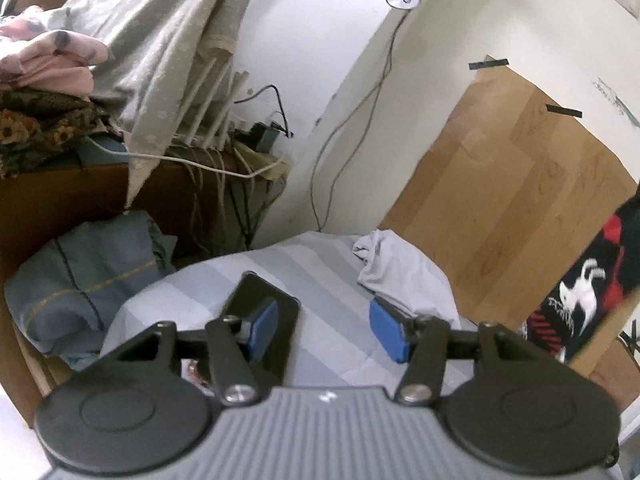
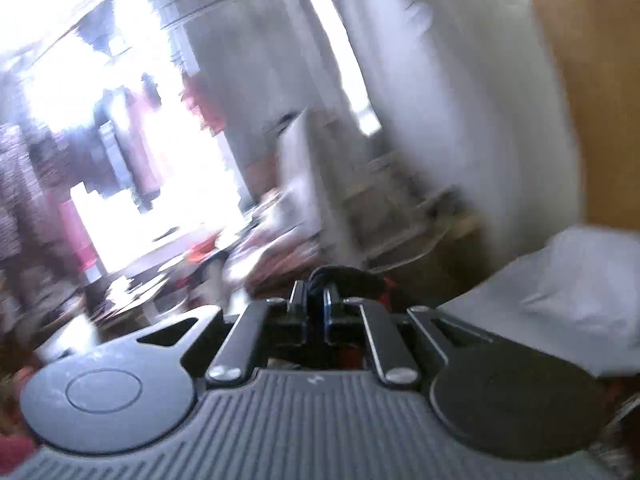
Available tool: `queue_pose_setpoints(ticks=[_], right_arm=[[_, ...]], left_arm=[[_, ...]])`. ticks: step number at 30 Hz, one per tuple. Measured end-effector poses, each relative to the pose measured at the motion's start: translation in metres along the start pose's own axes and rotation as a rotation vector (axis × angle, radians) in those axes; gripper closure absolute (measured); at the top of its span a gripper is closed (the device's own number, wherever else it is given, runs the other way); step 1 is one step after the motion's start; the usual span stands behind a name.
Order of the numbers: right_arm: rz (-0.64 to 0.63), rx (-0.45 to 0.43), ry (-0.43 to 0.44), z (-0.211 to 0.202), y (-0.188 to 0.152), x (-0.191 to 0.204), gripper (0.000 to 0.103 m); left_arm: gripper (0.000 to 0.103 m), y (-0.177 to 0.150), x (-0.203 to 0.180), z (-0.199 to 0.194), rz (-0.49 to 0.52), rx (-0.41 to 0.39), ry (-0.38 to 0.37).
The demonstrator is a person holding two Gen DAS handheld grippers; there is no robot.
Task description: Fold small clothes
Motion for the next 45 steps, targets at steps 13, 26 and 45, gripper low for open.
queue_pose_setpoints(ticks=[13, 26, 45], right_arm=[[0.204, -0.186, -0.464, -0.193, 0.000, -0.126, 0.092], [0.336, -0.355, -0.574, -0.332, -0.058, -0.167, 0.092], [0.499, -0.352, -0.656, -0.366, -0.091, -0.179, 0.092]], left_arm=[[0.047, -0.021, -0.114, 0.085, 0.170, 0.183, -0.132], [0.043, -0.090, -0.288, 0.214, 0.382, 0.442, -0.332], [0.063, -0.132, -0.312, 0.247, 0.456, 0.400, -0.218]])
Point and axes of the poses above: each gripper's, at about its wrist camera, not at the fingertips, and z roughly the way its jaws point, x to its left, y to its top, the point moved 1 cm from there along z, roughly the way its jaws point, and after that the axes turned 4 degrees about -x, right-handed, at the moved point
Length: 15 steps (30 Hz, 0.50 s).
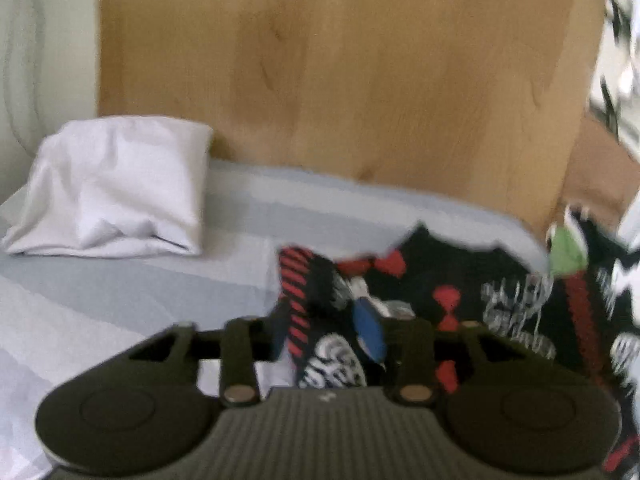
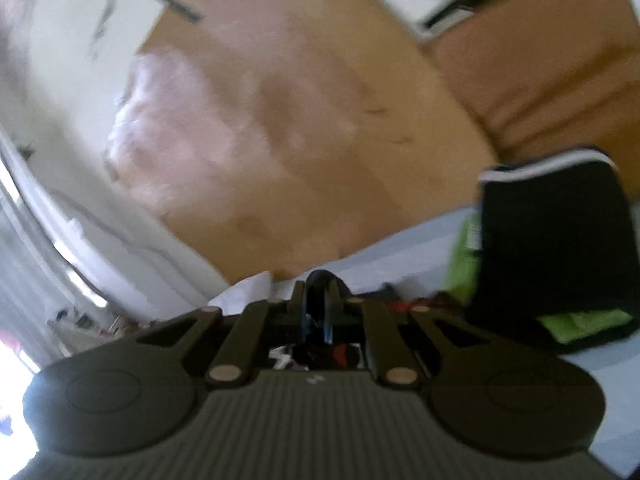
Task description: Fold small clothes
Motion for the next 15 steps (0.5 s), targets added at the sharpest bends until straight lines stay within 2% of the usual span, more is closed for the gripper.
queue_pose_setpoints(ticks=[5, 8, 9, 11, 12, 13, 14, 15], right_arm=[[-0.093, 0.084, 0.144, 0.039, -0.006, 0.075, 0.092], [-0.140, 0.154, 0.227, 0.081, -0.020, 0.120, 0.092], [-0.168, 0.185, 0.227, 0.099, -0.029, 0.133, 0.091], [-0.223, 0.252, 0.157, 0.138, -0.050, 0.147, 0.088], [-0.263, 0.288, 0.091, 0.158, -0.065, 0.147, 0.075], [-0.318, 0.346, 0.011, 0.180, -0.084, 0.142, 0.051], [-0.373, 0.418, -0.069, 0.201, -0.102, 0.132, 0.046], [-0.396, 0.462, -0.139, 0.213, -0.113, 0.120, 0.048]], left_arm=[[0.063, 0.012, 0.052, -0.027, -0.220, -0.033, -0.067], [0.062, 0.011, 0.075, -0.043, -0.294, -0.048, -0.078], [0.062, 0.009, 0.080, -0.047, -0.310, -0.050, -0.080], [0.060, 0.006, 0.089, -0.054, -0.330, -0.050, -0.086], [0.058, 0.005, 0.090, -0.055, -0.330, -0.048, -0.087], [0.057, 0.003, 0.090, -0.055, -0.324, -0.040, -0.087], [0.057, 0.001, 0.088, -0.054, -0.315, -0.027, -0.089], [0.057, -0.001, 0.087, -0.052, -0.306, -0.010, -0.095]])
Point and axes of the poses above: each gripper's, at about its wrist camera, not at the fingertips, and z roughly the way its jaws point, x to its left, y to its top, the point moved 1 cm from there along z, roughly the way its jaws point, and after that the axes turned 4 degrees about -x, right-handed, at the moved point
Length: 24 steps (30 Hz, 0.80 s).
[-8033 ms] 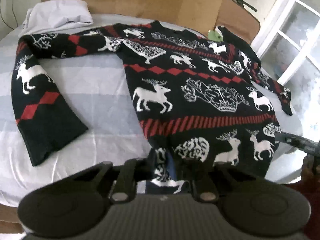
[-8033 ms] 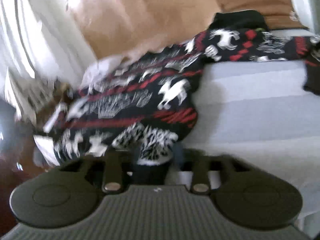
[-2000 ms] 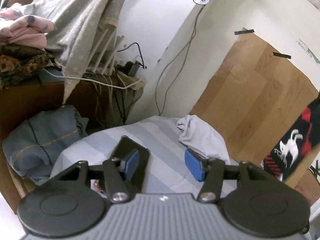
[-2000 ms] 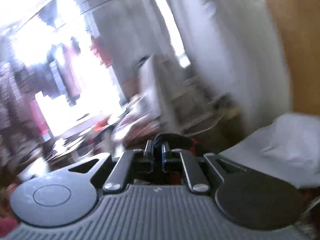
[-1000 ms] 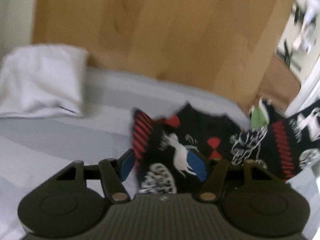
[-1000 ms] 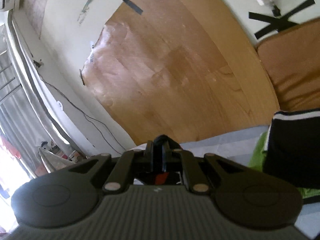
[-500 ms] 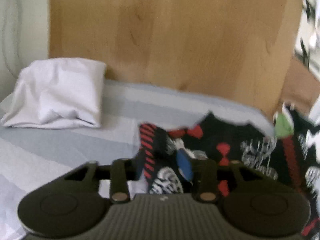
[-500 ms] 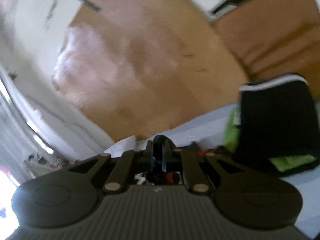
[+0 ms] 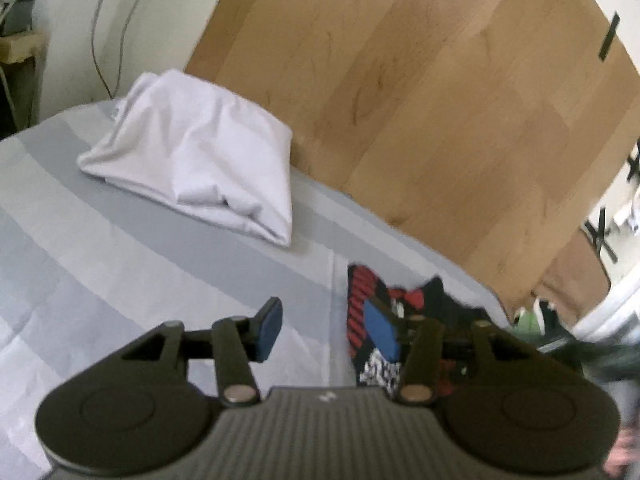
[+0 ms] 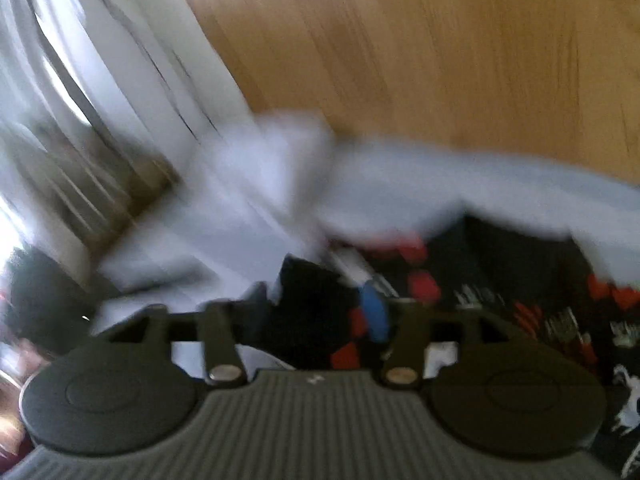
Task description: Fold small clothes
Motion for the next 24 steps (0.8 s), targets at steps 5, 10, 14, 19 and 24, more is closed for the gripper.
queue_pose_setpoints(ticks=[5, 10, 14, 19, 24], right_arm=[[0.268, -0.204, 0.097, -0.050, -0.023, -0.061, 0.048], [0.206, -0.260, -0.140, -0.076, -0.047, -0.080, 0.035], [0.231, -0.172, -0.068, -0.064, -0.066, -0.085, 0.090], [0.227, -0.340, -0.100, -0.094, -0.077, -0.078, 0.091], [0.438, -0.288, -0.061, -0.088, -0.098, -0.137, 0.083]], left_arm=[[0.056, -0.009, -0.011, 0.011, 0.058, 0.042, -0.049], [0.056, -0.014, -0.033, 0.037, 0.094, 0.074, -0.071], [0.060, -0.025, -0.050, 0.052, 0.134, 0.114, -0.053], [0.060, -0.031, -0.064, 0.059, 0.170, 0.112, -0.032], [0.061, -0.056, -0.094, 0.081, 0.419, 0.100, 0.086]])
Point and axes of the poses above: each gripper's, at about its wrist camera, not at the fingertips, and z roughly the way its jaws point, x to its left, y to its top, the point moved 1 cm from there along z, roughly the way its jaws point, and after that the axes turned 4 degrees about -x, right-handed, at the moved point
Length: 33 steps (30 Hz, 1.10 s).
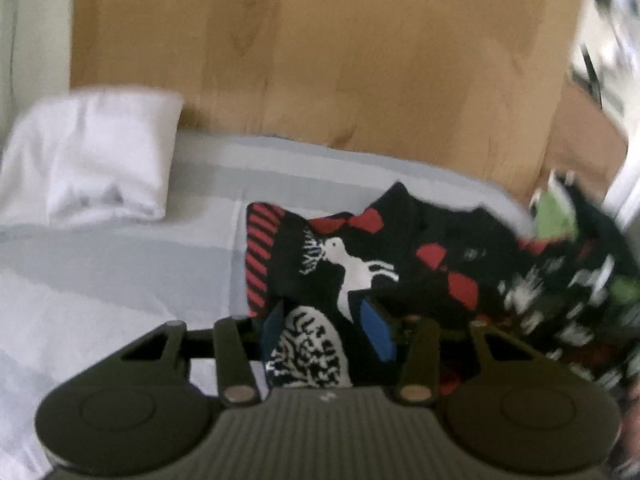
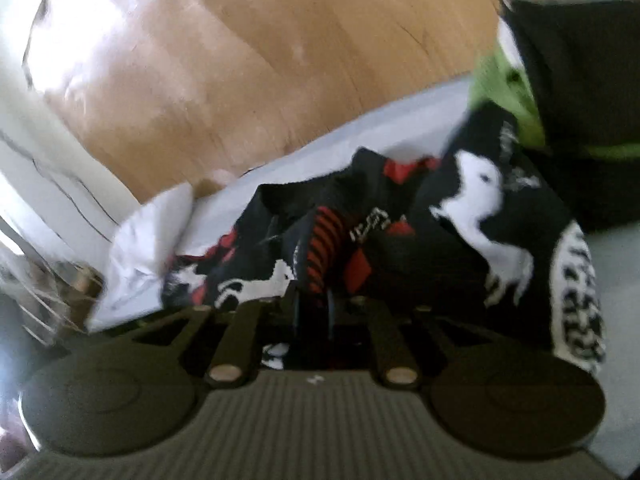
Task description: Fold small clothes
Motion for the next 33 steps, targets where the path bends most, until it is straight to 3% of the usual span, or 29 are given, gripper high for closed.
queue_pose_setpoints(ticks=[3, 7, 11, 12, 13, 15, 17, 19, 22, 27, 32, 33], right_arm=[[0.005, -0.057, 0.000, -0.031, 0.005, 0.002, 0.071], [-0.050, -0.132, 0.044, -0.071, -0.001, 0.014, 0.071], [-0.076, -0.104, 0.103, -0.070, -0.018, 0.023, 0.071], [-0.078, -0.065, 0.098, -0.058, -0.023, 0.024, 0.071], [-0.083, 0.001, 0.064, -0.041, -0.030, 0.022, 0.081], [-0.103, -0.044, 0.069, -0.027, -0.037, 0.020, 0.087], [-0.016, 0.000, 0.055, -0.034, -0.027, 0.017, 0.086], [-0.047, -0.010, 0.055, -0.056, -0.024, 0.022, 0.076], [-0.159, -0.053, 0.085, -0.105, -0.038, 0.019, 0.062], [-0.164, -0.040, 0.222, -0.183, -0.085, -0.023, 0.060], [-0.077, 0.006, 0.262, -0.201, -0.128, -0.054, 0.060], [-0.069, 0.029, 0.234, -0.198, -0.134, -0.057, 0.066]], left_arm=[[0.061, 0.006, -0.004, -0.012, -0.005, 0.009, -0.004], [0.061, 0.022, 0.004, -0.041, -0.090, -0.098, -0.057], [0.062, 0.018, -0.017, -0.030, -0.051, -0.053, -0.118], [0.062, 0.012, -0.025, -0.018, -0.019, -0.007, -0.102], [0.063, 0.003, -0.030, -0.004, 0.004, 0.044, -0.072], [0.060, -0.010, -0.039, 0.004, 0.093, -0.001, -0.006], [0.062, -0.010, -0.042, -0.004, 0.106, 0.014, 0.027], [0.062, -0.010, -0.034, -0.028, 0.059, 0.018, 0.006], [0.055, -0.023, -0.009, -0.084, 0.041, -0.060, -0.008], [0.049, -0.073, 0.044, -0.164, -0.091, -0.073, -0.166], [0.043, -0.149, 0.067, -0.223, -0.186, -0.112, -0.191], [0.043, -0.159, 0.068, -0.227, -0.195, -0.106, -0.191]])
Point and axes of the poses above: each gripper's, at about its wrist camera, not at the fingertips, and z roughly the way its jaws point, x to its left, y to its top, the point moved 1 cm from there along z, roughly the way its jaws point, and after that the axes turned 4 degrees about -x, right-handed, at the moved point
